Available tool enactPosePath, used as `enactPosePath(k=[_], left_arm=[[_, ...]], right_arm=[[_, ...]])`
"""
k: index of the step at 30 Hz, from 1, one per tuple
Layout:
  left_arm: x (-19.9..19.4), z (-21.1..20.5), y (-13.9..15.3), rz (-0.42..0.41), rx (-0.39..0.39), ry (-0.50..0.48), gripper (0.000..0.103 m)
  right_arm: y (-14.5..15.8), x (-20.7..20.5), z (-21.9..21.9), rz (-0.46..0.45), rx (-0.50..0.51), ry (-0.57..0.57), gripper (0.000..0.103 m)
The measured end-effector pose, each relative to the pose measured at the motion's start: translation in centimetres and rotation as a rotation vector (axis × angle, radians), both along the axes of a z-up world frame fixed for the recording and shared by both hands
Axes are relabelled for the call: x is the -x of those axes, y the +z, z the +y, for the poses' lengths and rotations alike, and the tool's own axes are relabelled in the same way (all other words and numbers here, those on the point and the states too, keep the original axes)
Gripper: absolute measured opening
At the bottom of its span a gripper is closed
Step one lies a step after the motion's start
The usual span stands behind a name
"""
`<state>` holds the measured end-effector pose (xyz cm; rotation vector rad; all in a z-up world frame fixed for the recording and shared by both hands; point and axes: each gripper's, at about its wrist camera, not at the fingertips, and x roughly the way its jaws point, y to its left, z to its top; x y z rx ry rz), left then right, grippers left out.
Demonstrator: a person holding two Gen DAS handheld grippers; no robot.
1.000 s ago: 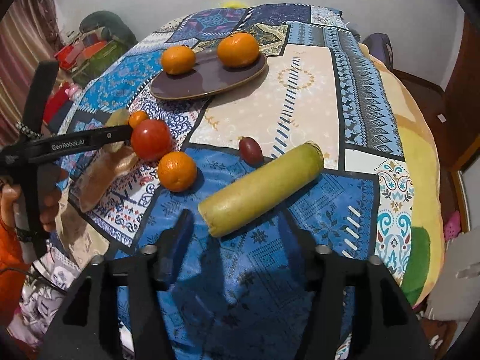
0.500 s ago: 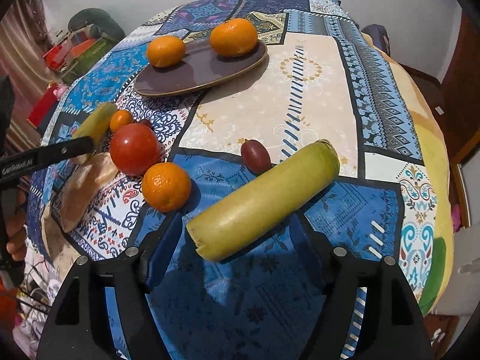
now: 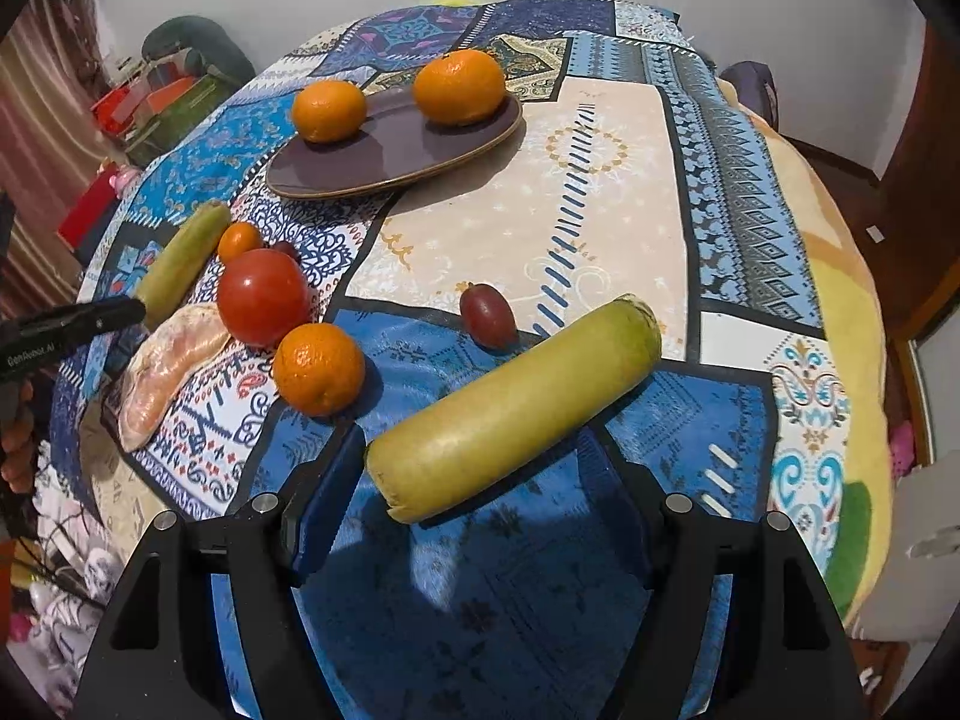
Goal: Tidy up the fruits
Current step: 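Grasp the cucumber with the right gripper while the left gripper grasps the yellow corn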
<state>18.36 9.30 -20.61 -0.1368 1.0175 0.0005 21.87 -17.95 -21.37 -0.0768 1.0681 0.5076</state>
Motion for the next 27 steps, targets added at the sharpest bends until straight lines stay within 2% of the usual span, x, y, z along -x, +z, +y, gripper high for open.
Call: enactPosePath(k=[4,8,12,15,19,21,23,25,27], left_arm=[[-1.3,-0.4,0.4,-0.024,-0.048,0.002,0.059],[-3.4,0.3,-0.6,0.013,-0.017,0.015,0.059],[-5.1,1.2,-1.8,0.047,0.010,0.026,0.059],[-6.0,1.7,-2.7,0.067,0.037,0.039,0.058],[-6.9,1.5,-3.6,0.081,0.038,0.032,0.050],[-7.1,0.9,-3.8,0.073,0.027,0.016,0.039],[-6.9,0.5,-3.7,0.069,0.018,0.011,0.039],[-6.6,0.4,-3.7,0.068,0.018,0.006,0.039],[-6.0,0.6,-3.7,0.073,0.031,0.005,0.039]], right_arm=[[1.3,0.0,-0.2,-0.014,-0.020,0.010,0.073],[1.2,-0.9,-0.4,-0.033,-0.002,-0.031,0.076],[-0.7,-2.2,-0.2,0.013,0.017,-0.079,0.077],[-1.4,-2.5,0.2,0.013,0.013,-0.096,0.080],[-1.9,-3.2,0.7,0.010,0.016,-0.101,0.080],[-2.2,-3.5,0.8,0.011,0.019,-0.103,0.077],[-2.0,-3.3,0.7,0.006,0.012,-0.096,0.070],[-1.7,-3.0,0.3,0.011,-0.007,-0.080,0.056],[-1.6,-2.5,0.0,0.012,-0.005,-0.072,0.051]])
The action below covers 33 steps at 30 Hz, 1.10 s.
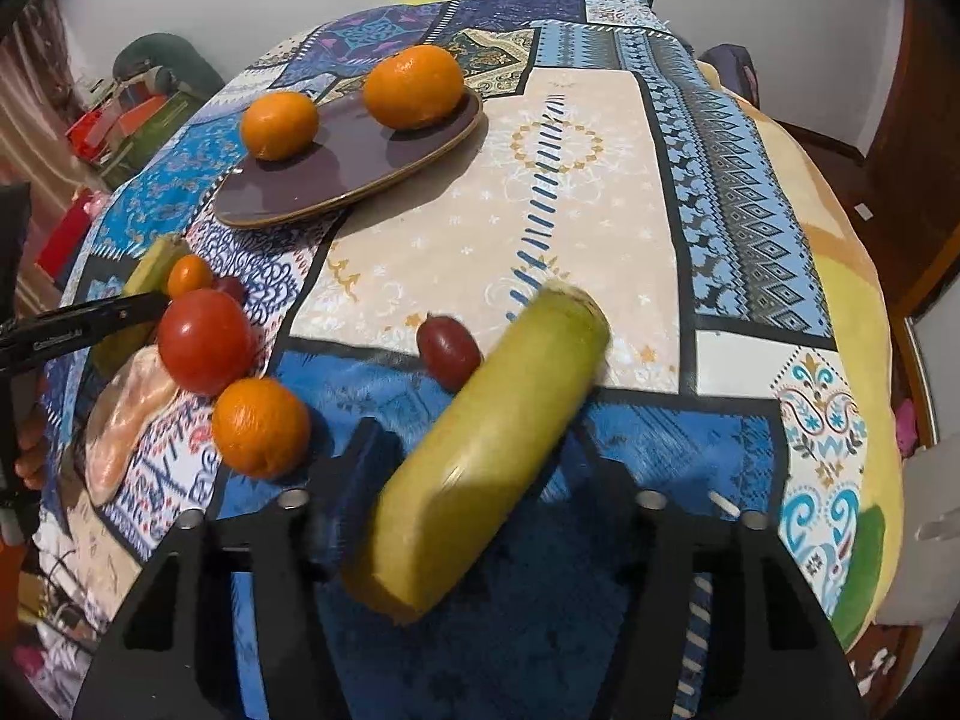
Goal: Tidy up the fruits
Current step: 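Grasp the cucumber with the right gripper while the left gripper grasps the yellow corn, then carry the corn and cucumber to the brown plate and release them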
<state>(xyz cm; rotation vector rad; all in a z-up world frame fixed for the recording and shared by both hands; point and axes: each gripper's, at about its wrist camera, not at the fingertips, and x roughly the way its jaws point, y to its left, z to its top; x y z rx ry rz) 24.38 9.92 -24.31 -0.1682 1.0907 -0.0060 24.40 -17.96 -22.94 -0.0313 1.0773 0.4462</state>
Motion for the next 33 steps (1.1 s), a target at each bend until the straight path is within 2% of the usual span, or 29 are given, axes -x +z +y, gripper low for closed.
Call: enactPosePath(k=[4,7,11,15,18,26,33], left_arm=[[1.8,0.4,0.1,0.005,0.019,-0.005,0.039],[3.5,0.6,0.2,0.005,0.021,-0.014,0.039],[4.9,0.1,0.3,0.007,-0.022,-0.041,0.039],[4.8,-0.4,0.3,0.007,-0.059,-0.046,0.039],[3.9,-0.3,0.3,0.011,-0.049,-0.035,0.039],[2.5,-0.5,0.3,0.007,-0.061,-0.036,0.038],[4.2,-0.5,3.3,-0.074,-0.057,-0.031,0.038]], right_arm=[[0.2,0.9,-1.1,-0.009,0.031,0.007,0.039],[0.4,1.5,-2.4,-0.011,0.053,0.009,0.034],[0.4,1.8,-3.5,0.001,0.067,0.012,0.034],[0.4,1.3,-3.7,0.019,0.041,0.007,0.034],[0.6,0.6,-3.4,-0.013,0.034,0.006,0.034],[0.1,-0.8,-2.3,-0.021,0.048,0.005,0.032],[1.4,0.6,-2.2,-0.055,0.031,0.004,0.031]])
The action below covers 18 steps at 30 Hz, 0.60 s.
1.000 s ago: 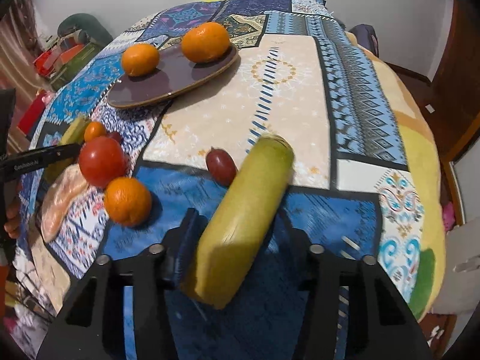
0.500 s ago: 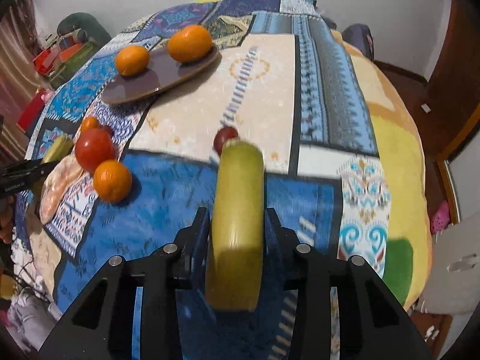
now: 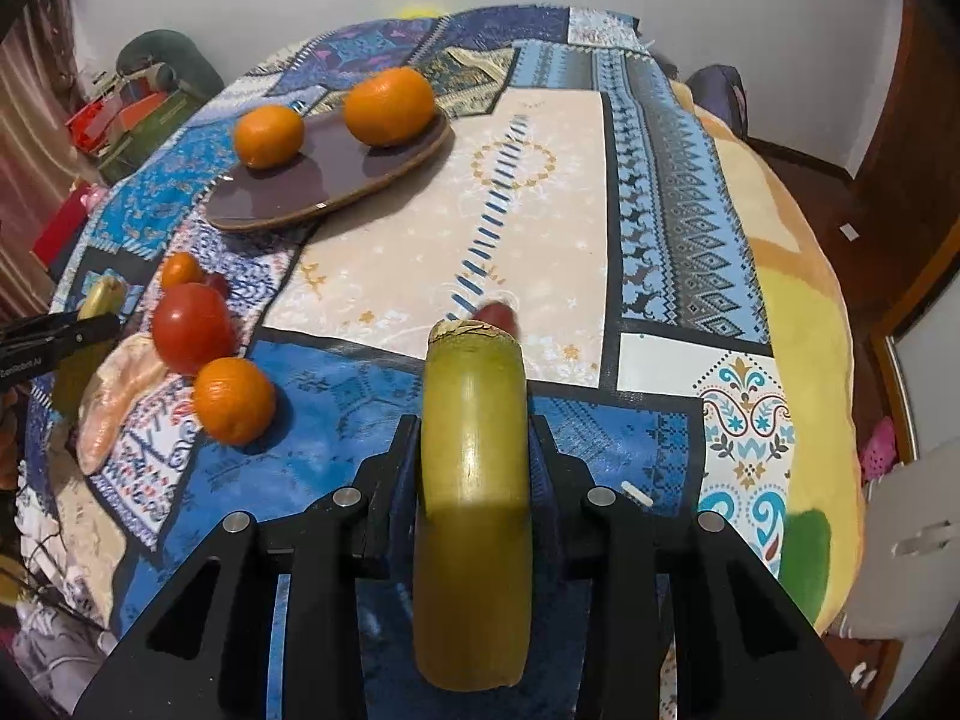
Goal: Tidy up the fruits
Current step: 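Carry the corn and cucumber to the brown plate and release them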
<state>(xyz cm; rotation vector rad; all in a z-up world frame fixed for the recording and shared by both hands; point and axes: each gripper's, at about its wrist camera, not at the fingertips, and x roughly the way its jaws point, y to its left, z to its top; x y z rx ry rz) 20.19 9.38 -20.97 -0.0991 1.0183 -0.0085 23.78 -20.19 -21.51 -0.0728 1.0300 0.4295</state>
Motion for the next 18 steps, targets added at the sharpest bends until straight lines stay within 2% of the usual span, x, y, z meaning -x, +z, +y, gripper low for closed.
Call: enactPosePath(k=[10,18], left_arm=[[1.3,-0.8,5.5,-0.130,-0.012,0.001,0.038],[-0.6,-2.6,9.1,-0.213,-0.008,-0.042,0.038]], right_arm=[[4.5,1.6,0.5,-0.118,-0.048,0.014,0.031],[7.6,0.5,0.9,-0.217,-0.067,0.003,0.031]])
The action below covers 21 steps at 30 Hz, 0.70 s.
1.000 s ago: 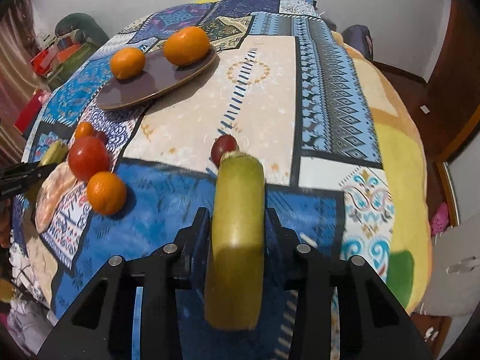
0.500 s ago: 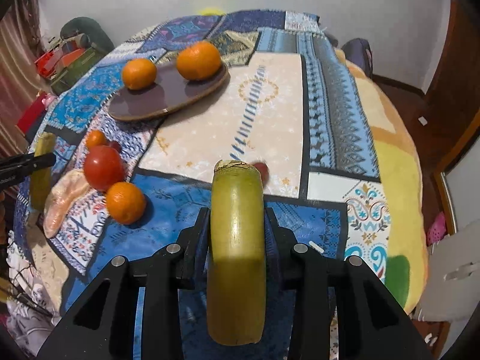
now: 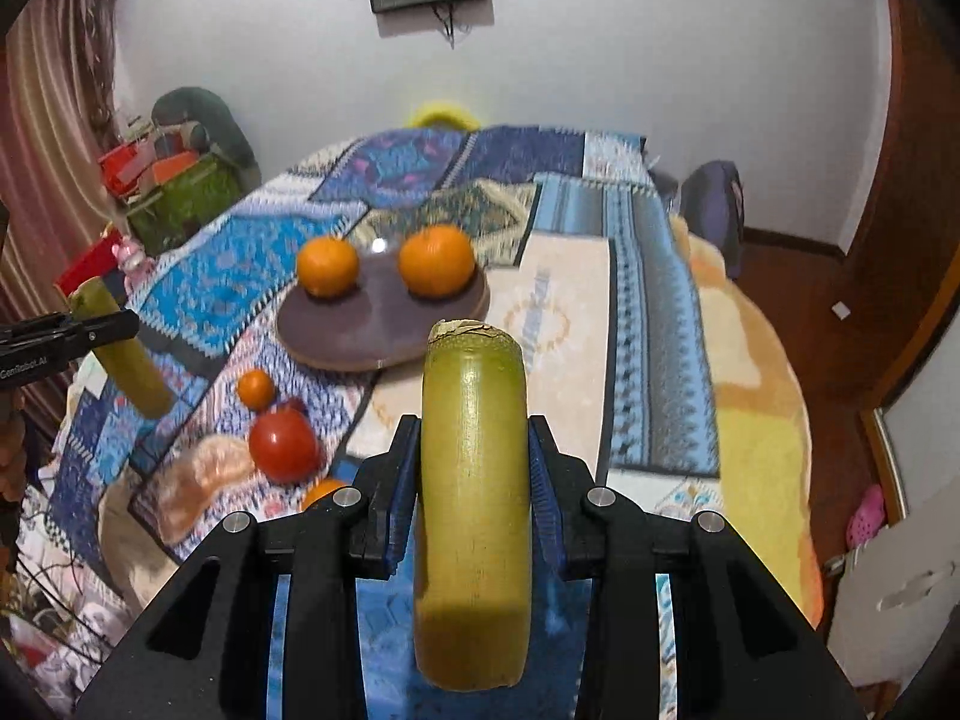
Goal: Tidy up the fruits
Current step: 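Carry the corn and cucumber to the brown plate and release them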
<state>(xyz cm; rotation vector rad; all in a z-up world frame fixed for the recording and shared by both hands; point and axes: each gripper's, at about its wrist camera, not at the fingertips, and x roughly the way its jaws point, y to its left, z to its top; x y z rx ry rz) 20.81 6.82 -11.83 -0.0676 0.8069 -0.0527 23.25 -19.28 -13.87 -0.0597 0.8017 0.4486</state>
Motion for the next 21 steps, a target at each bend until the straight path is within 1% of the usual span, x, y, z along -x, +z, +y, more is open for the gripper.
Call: enactPosePath(k=[6,11,18,21], left_arm=[[-2.0,-1.6,1.2,-0.033,-0.004,-0.042,0.038],[-3.9,-2.3,0.9,-0.028,0.004,-0.063,0.038],[-6.7,-2.8,-0.3,-0.017,0.023,-0.085,0.038],[-8.0,-2.8,-1.1,0.006,0.025,-0.089,0.038]], right_arm=[[1.7,-1.5,0.7,-0.047,-0.021,0.005,0.031],[2.4,-2.9,2.0,-0.074,-0.041,0.028,0.031],[2.0,-5.2,5.0,-0.078,-0.065,0.081,0.031],[1.4,-6.2,6.5,-0.074,-0.065,0.104,0.031]])
